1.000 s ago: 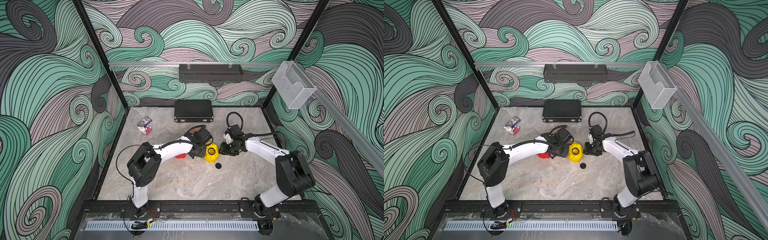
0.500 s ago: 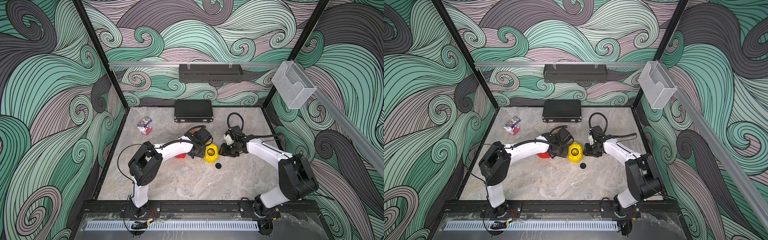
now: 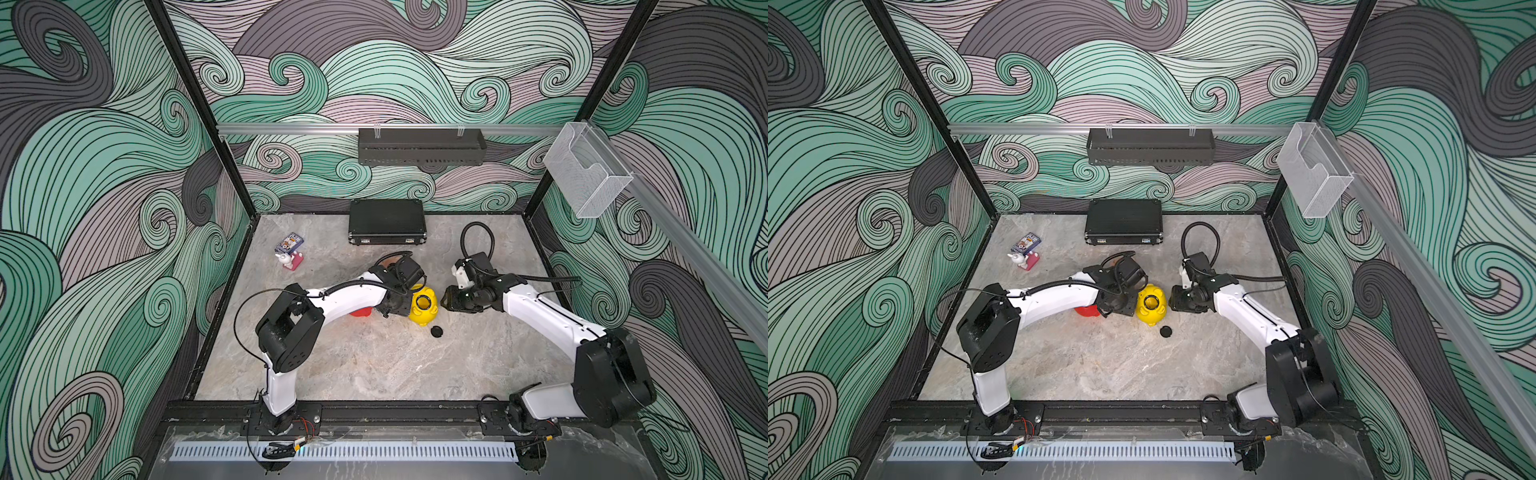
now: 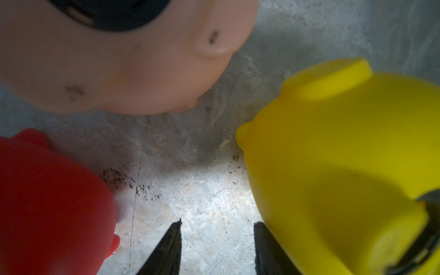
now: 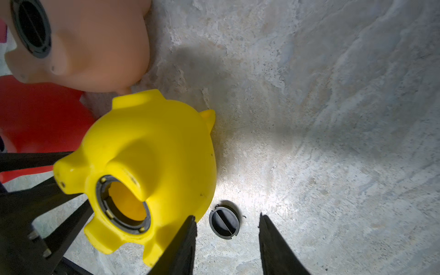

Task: Close piggy banks
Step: Adjust the piggy bank at the center of the board, then move the knob to the center of the board.

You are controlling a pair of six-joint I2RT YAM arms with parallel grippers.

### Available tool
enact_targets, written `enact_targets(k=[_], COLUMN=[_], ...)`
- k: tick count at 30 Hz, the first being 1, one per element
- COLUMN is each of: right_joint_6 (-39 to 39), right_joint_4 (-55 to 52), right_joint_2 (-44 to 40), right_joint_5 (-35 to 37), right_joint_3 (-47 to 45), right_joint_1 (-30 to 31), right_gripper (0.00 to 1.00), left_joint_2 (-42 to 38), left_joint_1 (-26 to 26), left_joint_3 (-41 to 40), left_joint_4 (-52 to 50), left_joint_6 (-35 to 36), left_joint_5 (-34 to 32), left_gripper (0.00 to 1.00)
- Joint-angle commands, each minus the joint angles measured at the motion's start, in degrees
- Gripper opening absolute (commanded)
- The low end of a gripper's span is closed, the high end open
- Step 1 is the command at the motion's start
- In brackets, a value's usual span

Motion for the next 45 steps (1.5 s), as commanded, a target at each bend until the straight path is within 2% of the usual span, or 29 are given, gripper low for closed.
enact_targets(k=[1,12,18,23,34,45], right_joint_6=[0.7,4.8,7.7,8.7,8.2,6.6], right_joint_4=[-1.3,1.6,8.7,14.0,16.2,15.7], right_joint_2=[-2.5,-8.0,-5.2,-1.6,5.4,7.2], right_joint_5=[2.1,-7.3,-14.8,-18.3,-19.5,-17.8], right_joint_3=[-0.9,-6.6,-11.6,-13.5,-13.2,-14.0], right_joint_1=[-0.8,-2.2,-2.0,-1.3,-1.0,-1.0], right_gripper=[0.46,0.40,0.32,0.28,0.26,0.26], left_joint_2=[-3.9,-12.8,-17.7,-20.6,-21.9,-21.8], left_joint_1=[-0.1,0.0,0.0,0.0,0.1,0.0], left_joint_3=[0.4,-2.5,-4.3,-5.3,-7.9,-8.4], left_joint_4=[-2.3,-4.0,-2.2,-1.8,0.0,0.1], left_joint_6=[0.3,1.3,2.2,2.4,2.5,2.4], left_joint_5=[-2.1,-2.2,-1.5,-1.8,-3.2,-3.4], left_gripper=[0.50,0.51,0.50,0.51,0.50,0.51])
